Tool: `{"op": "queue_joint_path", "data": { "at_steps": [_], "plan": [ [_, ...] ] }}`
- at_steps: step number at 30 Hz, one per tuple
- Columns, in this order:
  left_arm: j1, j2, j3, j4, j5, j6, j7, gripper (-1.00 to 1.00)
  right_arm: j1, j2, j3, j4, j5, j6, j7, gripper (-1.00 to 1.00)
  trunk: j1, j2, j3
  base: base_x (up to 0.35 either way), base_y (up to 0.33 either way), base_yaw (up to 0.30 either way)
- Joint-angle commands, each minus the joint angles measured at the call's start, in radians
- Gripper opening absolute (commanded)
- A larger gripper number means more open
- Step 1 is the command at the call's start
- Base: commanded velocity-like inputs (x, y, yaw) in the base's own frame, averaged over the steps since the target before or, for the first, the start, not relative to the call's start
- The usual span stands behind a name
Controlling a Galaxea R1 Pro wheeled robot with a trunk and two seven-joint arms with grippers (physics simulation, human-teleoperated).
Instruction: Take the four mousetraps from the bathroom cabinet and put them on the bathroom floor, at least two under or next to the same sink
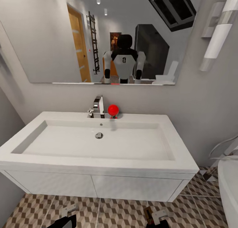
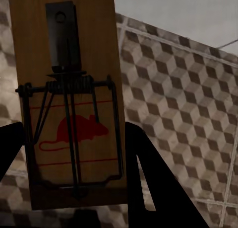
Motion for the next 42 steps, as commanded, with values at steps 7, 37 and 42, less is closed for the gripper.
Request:
{"op": "queue_joint_path", "data": {
  "at_steps": [7, 37, 42],
  "plan": [
    [0.000, 0.001, -0.008, -0.003, 0.002, 0.007, 0.006, -1.00, -0.001, -0.001, -0.003, 0.003, 0.001, 0.001, -0.002, -1.00, 0.027, -0.050, -0.023, 0.000, 0.000, 0.000],
    [0.000, -0.002, -0.008, -0.003, 0.002, 0.007, 0.006, -1.00, -0.001, 0.010, -0.102, 0.004, 0.000, 0.001, 0.197, -1.00, 0.142, -0.260, -0.117, 0.000, 0.000, 0.000],
    [0.000, -0.001, -0.008, -0.002, 0.002, 0.007, 0.006, -1.00, -0.001, 0.003, -0.106, 0.005, -0.002, 0.001, 0.193, -1.00, 0.161, -0.295, -0.133, 0.000, 0.000, 0.000]
  ]
}}
